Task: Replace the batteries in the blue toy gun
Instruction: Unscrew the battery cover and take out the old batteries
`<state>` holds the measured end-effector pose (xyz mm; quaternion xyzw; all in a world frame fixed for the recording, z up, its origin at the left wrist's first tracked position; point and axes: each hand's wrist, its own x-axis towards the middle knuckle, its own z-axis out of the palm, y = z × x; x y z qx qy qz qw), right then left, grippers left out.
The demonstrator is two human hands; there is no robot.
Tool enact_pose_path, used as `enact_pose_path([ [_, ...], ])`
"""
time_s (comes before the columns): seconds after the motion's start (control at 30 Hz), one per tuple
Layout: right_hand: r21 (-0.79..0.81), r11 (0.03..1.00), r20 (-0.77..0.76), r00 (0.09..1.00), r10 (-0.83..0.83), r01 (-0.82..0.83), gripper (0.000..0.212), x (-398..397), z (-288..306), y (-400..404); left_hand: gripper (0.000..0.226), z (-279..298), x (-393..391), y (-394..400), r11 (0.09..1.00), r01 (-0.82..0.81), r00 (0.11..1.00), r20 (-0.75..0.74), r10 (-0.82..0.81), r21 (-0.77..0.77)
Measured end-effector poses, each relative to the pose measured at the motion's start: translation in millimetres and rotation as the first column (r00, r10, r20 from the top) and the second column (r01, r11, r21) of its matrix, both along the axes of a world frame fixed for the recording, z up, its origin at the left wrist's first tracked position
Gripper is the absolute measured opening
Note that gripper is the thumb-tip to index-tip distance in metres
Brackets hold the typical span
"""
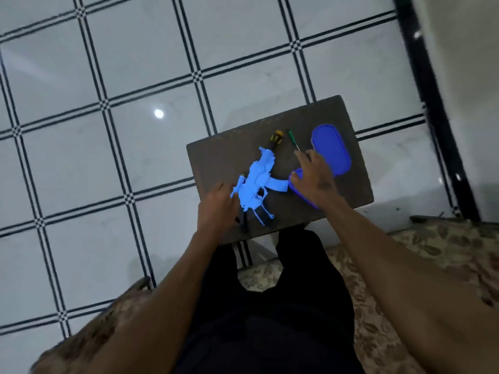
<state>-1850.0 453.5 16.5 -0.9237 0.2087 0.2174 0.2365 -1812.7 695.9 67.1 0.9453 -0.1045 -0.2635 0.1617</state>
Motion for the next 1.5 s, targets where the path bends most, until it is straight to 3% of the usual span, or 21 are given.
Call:
enact_pose_path([
  [0.2,-0.038,0.992,-0.012,0.993,0.118,-0.118,0.063,5.7,-9.8,17.7,0.034,-23.4,-9.9,4.7,0.993,-0.102,0.995,-0.008,0.102,-0.051],
  [0.3,-0.069,0.988,0.000,0.990,0.138,-0.137,0.064,11.4,-24.0,31.5,0.037,-52.2,-7.5,10.9,0.994,-0.064,0.998,-0.032,0.061,-0.086],
  [0.4,-0.067,0.974,0.003,0.976,0.216,-0.215,0.064,31.8,-68.8,47.2,0.041,-110.2,-1.0,18.1,0.995,-0.002,1.000,0.005,0.003,-0.097],
  [0.57,-0.073,0.932,-0.003,0.935,0.355,-0.354,0.073,59.3,-173.0,39.3,0.080,-231.5,1.9,-3.3,0.995,0.073,0.992,0.105,-0.067,-0.064],
  [0.83,-0.058,0.905,0.125,0.896,0.426,-0.422,0.066,58.5,-217.5,28.0,0.095,-289.8,-2.2,-26.1,0.996,0.070,0.927,0.371,-0.045,-0.054],
  [1.1,-0.242,0.836,0.163,0.828,0.536,-0.493,0.061,60.4,-224.0,23.0,0.105,-302.0,-16.3,-37.3,0.996,0.051,0.878,0.472,-0.081,0.075],
  [1.23,-0.392,0.822,0.237,0.819,0.523,-0.412,0.056,38.5,-203.9,15.3,0.106,-298.5,-28.8,-43.7,0.996,0.024,0.905,0.422,-0.060,0.089],
  [1.4,-0.460,0.882,0.422,0.849,0.317,-0.101,0.052,-3.2,-175.3,-44.4,0.101,-291.7,-43.8,-46.0,0.995,0.003,0.911,0.411,-0.044,0.099],
  [1.5,-0.478,0.878,0.345,0.924,0.166,0.021,0.054,-24.4,-173.4,-79.5,0.094,-284.8,-48.0,-40.2,0.995,-0.024,0.913,0.408,-0.019,0.100],
])
